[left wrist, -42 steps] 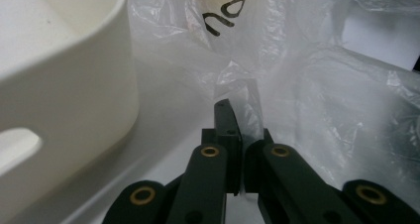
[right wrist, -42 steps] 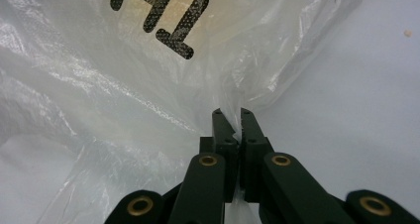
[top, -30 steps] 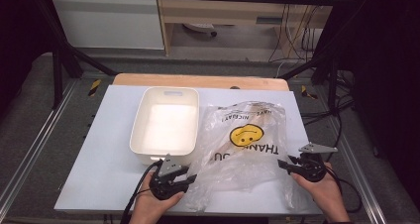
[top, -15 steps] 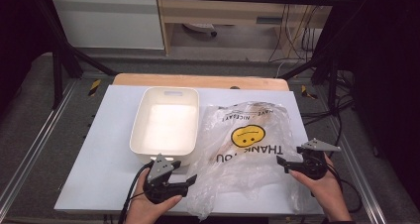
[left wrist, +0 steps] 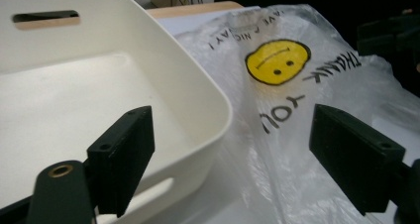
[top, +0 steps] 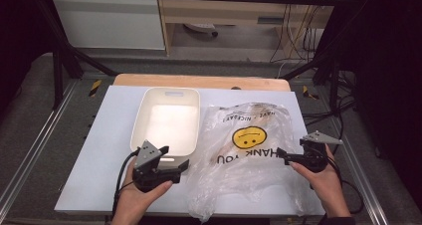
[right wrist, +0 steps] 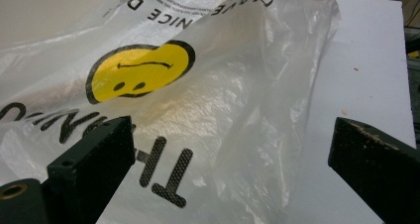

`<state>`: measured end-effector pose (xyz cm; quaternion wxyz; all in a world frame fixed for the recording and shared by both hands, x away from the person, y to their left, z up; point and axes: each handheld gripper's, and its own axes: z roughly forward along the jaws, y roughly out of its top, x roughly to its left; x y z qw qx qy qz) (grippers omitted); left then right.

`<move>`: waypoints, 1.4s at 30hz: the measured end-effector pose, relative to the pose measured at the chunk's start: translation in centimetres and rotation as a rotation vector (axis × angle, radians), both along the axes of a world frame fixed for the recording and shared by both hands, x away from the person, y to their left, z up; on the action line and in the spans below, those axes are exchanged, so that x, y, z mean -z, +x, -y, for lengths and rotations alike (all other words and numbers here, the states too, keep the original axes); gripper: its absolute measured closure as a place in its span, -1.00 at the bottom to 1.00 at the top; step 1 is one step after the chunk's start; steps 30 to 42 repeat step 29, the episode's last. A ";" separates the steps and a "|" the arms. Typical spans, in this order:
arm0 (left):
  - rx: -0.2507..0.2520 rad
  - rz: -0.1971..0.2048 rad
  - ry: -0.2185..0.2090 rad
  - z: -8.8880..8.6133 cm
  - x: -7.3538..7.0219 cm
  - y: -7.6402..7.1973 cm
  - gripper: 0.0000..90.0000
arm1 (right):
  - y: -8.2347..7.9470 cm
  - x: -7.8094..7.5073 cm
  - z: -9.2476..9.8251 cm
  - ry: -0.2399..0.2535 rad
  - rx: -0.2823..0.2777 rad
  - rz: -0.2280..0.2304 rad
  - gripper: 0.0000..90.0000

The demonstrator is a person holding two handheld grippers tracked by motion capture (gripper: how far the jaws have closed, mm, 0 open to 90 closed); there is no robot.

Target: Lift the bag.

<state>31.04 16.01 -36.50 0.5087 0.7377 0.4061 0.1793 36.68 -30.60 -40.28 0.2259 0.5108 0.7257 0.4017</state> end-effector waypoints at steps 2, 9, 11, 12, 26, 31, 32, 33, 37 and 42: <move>-0.026 0.006 -0.008 -0.9 -0.4 0.3 -0.66 | 0.0 0.0 -0.3 -0.001 0.000 0.006 -0.90; -0.116 0.042 -0.033 -4.6 -1.1 1.0 -0.72 | -0.1 0.2 -0.3 -0.014 -0.006 0.021 -0.90; -0.138 0.047 -0.038 -5.7 -1.2 1.2 -0.73 | -0.2 0.2 -0.2 -0.006 -0.002 0.029 -0.90; -0.149 0.051 -0.036 -6.3 -1.2 1.3 -0.74 | -0.2 0.3 -0.2 -0.003 -0.002 0.029 -0.90; -0.287 0.076 -0.043 -14.5 1.1 0.4 -0.80 | -0.6 0.9 0.6 0.035 0.015 0.055 -0.89; -0.302 0.057 -0.030 -15.8 2.3 0.1 -0.80 | -0.7 1.3 0.8 0.040 0.029 0.050 -0.89; -0.302 0.057 -0.030 -15.8 2.3 0.1 -0.80 | -0.7 1.3 0.8 0.040 0.029 0.050 -0.89; -0.302 0.057 -0.030 -15.8 2.3 0.1 -0.80 | -0.7 1.3 0.8 0.040 0.029 0.050 -0.89; -0.302 0.057 -0.030 -15.8 2.3 0.1 -0.80 | -0.7 1.3 0.8 0.040 0.029 0.050 -0.89; -0.302 0.057 -0.030 -15.8 2.3 0.1 -0.80 | -0.7 1.3 0.8 0.040 0.029 0.050 -0.89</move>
